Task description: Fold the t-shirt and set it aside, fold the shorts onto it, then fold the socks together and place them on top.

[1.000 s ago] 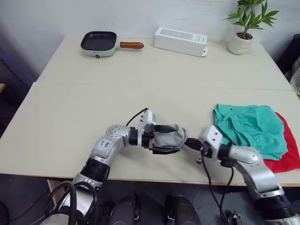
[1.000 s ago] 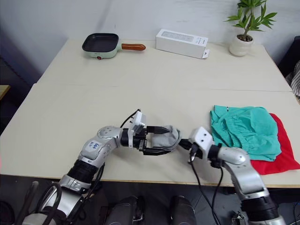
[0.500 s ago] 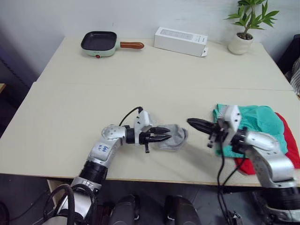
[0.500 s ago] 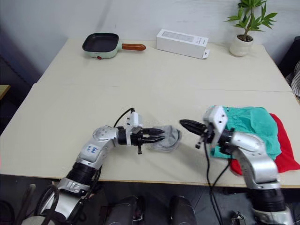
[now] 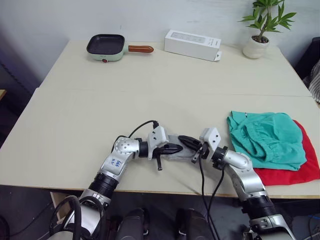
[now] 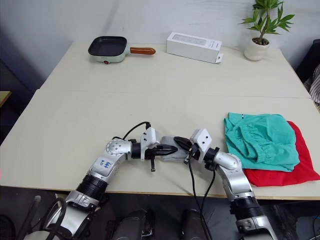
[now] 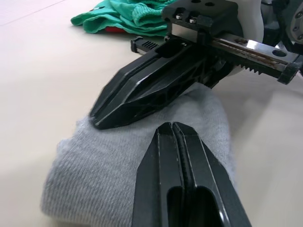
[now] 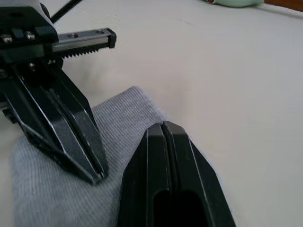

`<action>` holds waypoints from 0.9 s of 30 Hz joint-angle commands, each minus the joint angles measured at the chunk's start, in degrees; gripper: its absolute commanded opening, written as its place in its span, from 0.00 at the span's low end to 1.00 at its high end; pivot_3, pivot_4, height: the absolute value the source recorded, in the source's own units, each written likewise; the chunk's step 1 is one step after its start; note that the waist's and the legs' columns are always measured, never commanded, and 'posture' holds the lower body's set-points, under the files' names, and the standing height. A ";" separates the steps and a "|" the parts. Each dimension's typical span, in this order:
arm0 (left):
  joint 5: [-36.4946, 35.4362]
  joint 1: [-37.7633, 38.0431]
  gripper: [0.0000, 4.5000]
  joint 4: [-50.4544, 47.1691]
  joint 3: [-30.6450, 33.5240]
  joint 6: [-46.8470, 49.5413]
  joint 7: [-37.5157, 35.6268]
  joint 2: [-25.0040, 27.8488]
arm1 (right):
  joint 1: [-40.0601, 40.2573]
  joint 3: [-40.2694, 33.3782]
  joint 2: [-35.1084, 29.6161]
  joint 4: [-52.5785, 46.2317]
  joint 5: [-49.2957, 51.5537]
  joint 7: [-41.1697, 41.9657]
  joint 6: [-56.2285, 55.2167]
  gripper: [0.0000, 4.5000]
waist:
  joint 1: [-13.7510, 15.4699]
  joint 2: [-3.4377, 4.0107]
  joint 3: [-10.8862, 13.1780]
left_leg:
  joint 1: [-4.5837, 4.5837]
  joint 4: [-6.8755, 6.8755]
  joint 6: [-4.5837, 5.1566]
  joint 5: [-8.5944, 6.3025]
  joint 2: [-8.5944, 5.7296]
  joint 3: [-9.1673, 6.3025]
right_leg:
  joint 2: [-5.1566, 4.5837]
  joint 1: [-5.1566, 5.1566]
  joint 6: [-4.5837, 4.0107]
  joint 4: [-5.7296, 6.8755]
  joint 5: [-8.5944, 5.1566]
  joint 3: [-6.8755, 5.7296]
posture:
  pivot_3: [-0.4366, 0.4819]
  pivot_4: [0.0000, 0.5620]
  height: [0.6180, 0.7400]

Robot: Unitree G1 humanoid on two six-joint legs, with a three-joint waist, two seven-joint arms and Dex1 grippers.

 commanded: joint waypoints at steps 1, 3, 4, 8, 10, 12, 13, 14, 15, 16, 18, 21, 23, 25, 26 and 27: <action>1.63 1.29 0.01 1.88 -0.07 -1.11 0.50 0.65 | 0.38 -5.08 -2.70 2.65 1.50 -0.94 2.83 0.00 | 0.04 0.00 0.00 | 0.00 0.00 0.00 0.00 0.00 -0.01 | 0.00 0.01 0.00 -0.01 0.00 0.00 | 0.48 0.27 1.00; 1.71 1.35 0.01 2.08 -0.23 -1.71 0.01 0.75 | 0.91 -6.77 -4.75 0.06 5.00 1.07 8.89 0.00 | 0.00 0.00 0.00 | -0.01 0.00 -0.02 0.01 0.00 -0.02 | -0.02 0.01 0.00 -0.01 0.00 -0.01 | 0.48 0.27 1.00; 1.71 1.38 0.01 1.88 -0.35 -2.04 -0.38 0.89 | 1.28 -8.54 -5.35 -2.45 8.23 1.54 12.17 0.00 | 0.00 0.00 0.00 | -0.02 -0.01 -0.02 0.01 0.00 -0.02 | -0.03 0.00 0.00 -0.02 0.00 -0.01 | 0.48 0.27 1.00; -0.11 1.48 0.00 -0.24 0.22 0.22 -1.98 1.17 | 3.15 -17.07 -10.14 -13.00 27.52 1.07 36.31 0.13 | -0.02 0.06 0.01 | -0.04 -0.04 -0.05 -0.03 0.08 -0.08 | 0.00 0.00 -0.01 -0.08 0.00 -0.06 | 0.48 0.27 1.00; 0.47 1.40 0.00 -0.30 0.02 -0.31 -2.05 1.28 | 3.74 -19.85 -14.06 -14.63 34.64 -2.78 52.02 0.29 | 0.06 0.08 0.01 | -0.05 -0.02 0.05 -0.09 0.10 -0.08 | -0.01 0.00 -0.02 -0.10 0.00 -0.06 | 0.48 0.27 1.00; 0.77 1.35 0.00 -0.21 -0.07 -0.48 -2.07 1.35 | 3.18 -21.97 -16.87 -14.33 42.49 -6.26 66.84 0.44 | 0.12 0.08 0.01 | -0.05 -0.02 0.08 -0.11 0.11 -0.13 | -0.01 0.04 -0.03 -0.14 0.00 -0.09 | 0.48 0.27 1.00; 0.84 1.35 0.00 -0.13 -0.08 -0.55 -2.05 1.36 | 2.53 -22.98 -17.21 -13.86 45.01 -8.44 72.09 0.51 | 0.14 0.08 0.01 | -0.06 -0.03 0.09 -0.12 0.12 -0.15 | -0.02 0.04 -0.05 -0.18 0.00 -0.09 | 0.48 0.27 1.00; 0.95 1.35 0.00 0.03 -0.11 -0.67 -2.01 1.39 | 1.45 -23.97 -17.14 -12.67 47.04 -10.74 77.85 0.59 | 0.04 0.08 0.00 | -0.09 -0.03 0.09 -0.12 0.16 -0.15 | -0.01 0.05 -0.07 -0.21 0.01 -0.10 | 0.48 0.27 1.00; 1.22 1.40 0.00 0.24 -0.25 -0.82 -1.93 1.50 | 1.69 -23.87 -16.72 -13.56 48.77 -10.85 79.82 0.68 | -0.03 0.10 0.00 | -0.09 -0.05 0.09 -0.12 0.17 -0.15 | 0.00 0.05 -0.07 -0.24 0.01 -0.11 | 0.48 0.27 1.00; 1.58 1.50 0.00 0.44 -0.51 -1.02 -1.97 1.68 | 1.26 -24.40 -14.90 -13.35 49.87 -13.52 82.42 0.75 | 0.00 0.11 -0.01 | -0.10 -0.06 0.08 -0.12 0.19 -0.14 | 0.02 0.04 -0.08 -0.25 0.01 -0.11 | 0.48 0.27 1.00; 2.12 1.77 0.00 0.54 -0.96 -1.38 -2.05 1.93 | 0.49 -25.72 -10.74 -13.09 51.14 -18.57 84.68 0.90 | -0.06 0.13 -0.02 | -0.09 -0.06 0.05 -0.14 0.25 -0.13 | 0.09 0.03 -0.08 -0.26 0.00 -0.13 | 0.48 0.27 1.00; 2.37 2.20 0.00 0.35 -1.22 -1.48 -2.09 2.16 | -1.25 -25.47 -5.71 -12.38 50.85 -24.85 91.71 0.99 | -0.09 0.15 -0.10 | -0.08 -0.05 0.03 -0.14 0.29 -0.07 | 0.12 0.03 -0.08 -0.26 0.00 -0.12 | 0.48 0.27 1.00; 2.39 2.37 0.00 0.20 -1.21 -1.42 -2.03 2.20 | -2.61 -27.04 -1.77 -11.36 50.70 -28.66 94.12 0.99 | -0.19 -0.04 -0.32 | -0.06 -0.07 -0.01 -0.16 0.33 -0.07 | 0.15 0.02 -0.09 -0.26 0.00 -0.11 | 0.48 0.27 1.00; 2.43 2.36 0.00 0.29 -1.07 -1.39 -2.00 2.31 | -4.72 -28.41 2.83 -9.70 49.74 -32.77 94.96 0.99 | -0.36 -0.09 -0.46 | -0.04 -0.07 -0.08 -0.21 0.41 -0.06 | 0.22 0.02 -0.11 -0.25 -0.01 -0.11 | 0.48 0.27 1.00; 2.44 2.34 0.00 0.33 -1.02 -1.38 -2.01 2.34 | -5.27 -28.67 4.07 -9.30 49.67 -34.23 95.07 0.99 | -0.50 -0.12 -0.52 | -0.03 -0.08 -0.09 -0.21 0.43 -0.05 | 0.24 0.02 -0.12 -0.25 -0.02 -0.11 | 0.48 0.27 1.00; 2.45 2.28 0.00 0.42 -0.92 -1.38 -1.99 2.36 | -5.78 -27.95 5.22 -9.13 49.99 -35.19 95.12 0.99 | -0.67 -0.11 -0.60 | -0.02 -0.08 -0.11 -0.22 0.46 -0.03 | 0.27 0.01 -0.14 -0.25 -0.03 -0.10 | 0.48 0.27 1.00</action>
